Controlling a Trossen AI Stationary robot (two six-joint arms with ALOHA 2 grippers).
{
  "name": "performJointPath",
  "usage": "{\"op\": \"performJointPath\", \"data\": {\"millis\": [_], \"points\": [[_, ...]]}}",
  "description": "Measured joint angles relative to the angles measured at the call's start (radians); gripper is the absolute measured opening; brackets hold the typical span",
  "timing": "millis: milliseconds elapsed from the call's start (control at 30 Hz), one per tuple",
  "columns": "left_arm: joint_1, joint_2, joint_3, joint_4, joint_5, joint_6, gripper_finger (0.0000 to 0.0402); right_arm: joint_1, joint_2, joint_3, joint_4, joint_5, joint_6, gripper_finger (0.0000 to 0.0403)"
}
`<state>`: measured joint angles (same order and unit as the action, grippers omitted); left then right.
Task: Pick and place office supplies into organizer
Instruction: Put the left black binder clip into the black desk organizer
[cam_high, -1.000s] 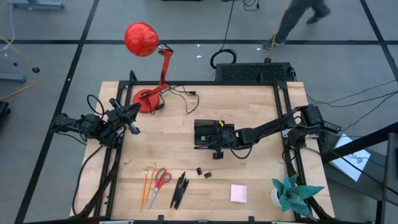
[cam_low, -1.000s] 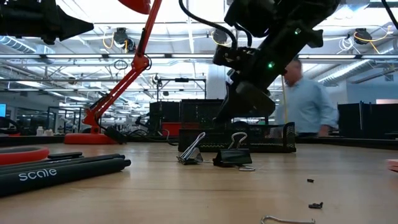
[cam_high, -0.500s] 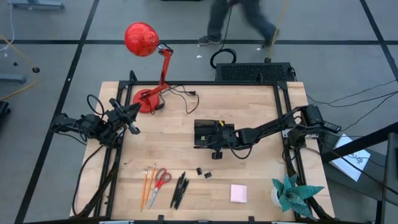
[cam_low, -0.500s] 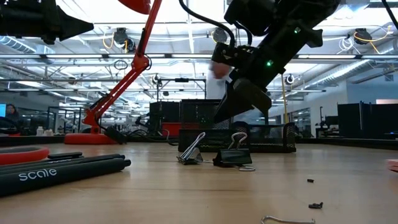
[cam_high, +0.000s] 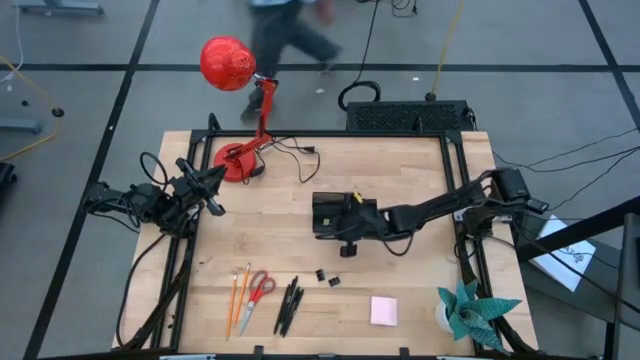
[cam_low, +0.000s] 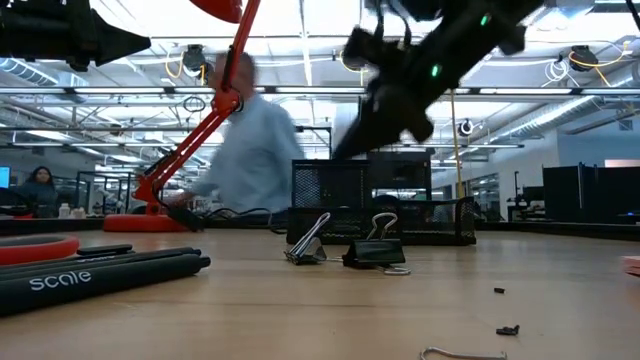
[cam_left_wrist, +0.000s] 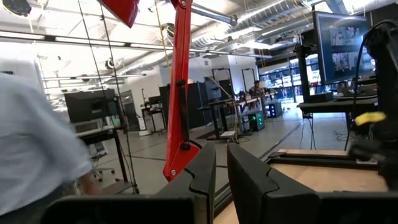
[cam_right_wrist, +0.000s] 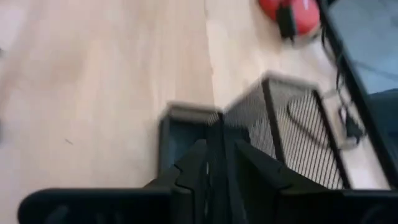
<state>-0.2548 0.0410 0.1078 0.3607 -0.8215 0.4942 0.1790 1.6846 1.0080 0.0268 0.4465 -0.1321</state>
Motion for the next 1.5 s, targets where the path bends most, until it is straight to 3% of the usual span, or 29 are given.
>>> {"op": "performJointPath", "data": {"millis": [400,633,833,967,1167,1400,1500], "points": [[0.0,0.0,0.0,-0.025,0.0,0.022,0.0047,0.21,-0.157,0.0,0.031,-0.004,-0.038,0.0105],[0.0,0.0,0.0,-0.091,0.014,-0.012,0.0047,0.274,-0.199,0.0,0.037,-0.002,-0.121,0.0101],[-0.002,0.037,0.0,-0.192,0.174,-0.005,0.0047,0.261,-0.248,0.0,-0.022,0.003,-0.154,0.0057],[-0.002,0.153,0.025,-0.202,0.248,-0.061,0.0047,0.218,-0.306,-0.036,-0.011,-0.005,-0.179,0.0007],[-0.002,0.449,0.146,-0.233,0.38,-0.211,0.0047,0.134,-0.444,-0.179,0.117,-0.142,-0.192,0.0005],[-0.002,0.847,0.283,-0.05,0.452,-0.238,0.0047,0.063,-0.652,-0.367,0.194,-0.177,-0.128,0.0001],[-0.006,0.954,0.341,-0.011,0.502,-0.238,0.0046,0.048,-0.758,-0.46,0.249,-0.275,-0.1,0.0001]]}}
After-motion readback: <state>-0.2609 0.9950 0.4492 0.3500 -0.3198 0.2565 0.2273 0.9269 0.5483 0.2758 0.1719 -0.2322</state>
